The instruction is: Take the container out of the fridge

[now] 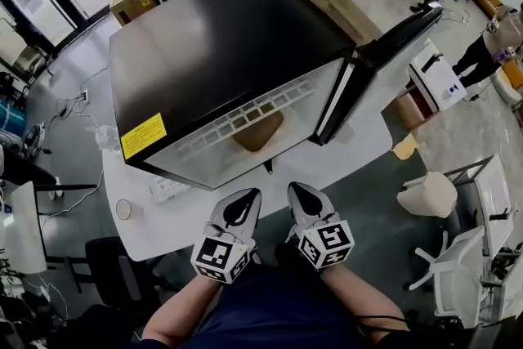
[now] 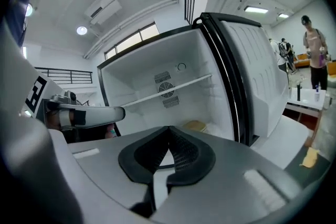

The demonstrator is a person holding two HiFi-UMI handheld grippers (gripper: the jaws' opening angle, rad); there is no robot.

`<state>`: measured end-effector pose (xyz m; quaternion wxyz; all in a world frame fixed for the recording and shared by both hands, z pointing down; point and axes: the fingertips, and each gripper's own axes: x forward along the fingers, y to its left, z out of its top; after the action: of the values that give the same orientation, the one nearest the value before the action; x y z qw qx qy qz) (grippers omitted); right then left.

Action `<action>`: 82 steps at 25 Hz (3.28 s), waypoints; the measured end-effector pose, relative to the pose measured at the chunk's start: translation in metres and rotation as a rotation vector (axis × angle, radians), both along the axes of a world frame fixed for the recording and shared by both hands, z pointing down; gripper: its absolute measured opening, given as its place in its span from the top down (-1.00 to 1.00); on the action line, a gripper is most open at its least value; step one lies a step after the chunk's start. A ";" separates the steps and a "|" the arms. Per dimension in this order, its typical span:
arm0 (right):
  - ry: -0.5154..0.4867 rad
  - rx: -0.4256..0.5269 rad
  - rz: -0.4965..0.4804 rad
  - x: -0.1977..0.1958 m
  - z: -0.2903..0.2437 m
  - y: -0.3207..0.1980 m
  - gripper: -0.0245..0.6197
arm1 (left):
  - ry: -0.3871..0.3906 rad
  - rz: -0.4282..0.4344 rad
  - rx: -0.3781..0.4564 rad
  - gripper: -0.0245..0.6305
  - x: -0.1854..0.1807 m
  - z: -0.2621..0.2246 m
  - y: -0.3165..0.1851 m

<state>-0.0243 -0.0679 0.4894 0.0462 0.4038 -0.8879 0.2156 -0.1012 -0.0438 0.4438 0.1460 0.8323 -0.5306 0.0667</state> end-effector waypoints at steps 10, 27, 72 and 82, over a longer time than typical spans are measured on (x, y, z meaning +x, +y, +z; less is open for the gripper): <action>-0.040 -0.178 0.008 0.001 0.052 -0.056 0.90 | -0.039 -0.028 -0.052 0.92 -0.001 0.015 -0.028; -0.260 -0.446 0.182 -0.032 0.123 -0.111 0.76 | -0.091 0.202 -0.176 0.92 -0.011 0.050 -0.039; -0.801 -0.734 0.249 -0.043 0.149 -0.110 0.73 | -0.072 0.227 -0.222 0.92 -0.007 0.058 -0.037; -0.780 -0.731 0.254 -0.019 0.148 -0.076 0.73 | -0.070 0.338 -0.214 0.92 0.037 0.058 -0.035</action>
<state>-0.0432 -0.1439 0.6371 -0.1756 0.3558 -0.6507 0.6475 -0.0645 -0.0784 0.5017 0.2018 0.8864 -0.3780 0.1753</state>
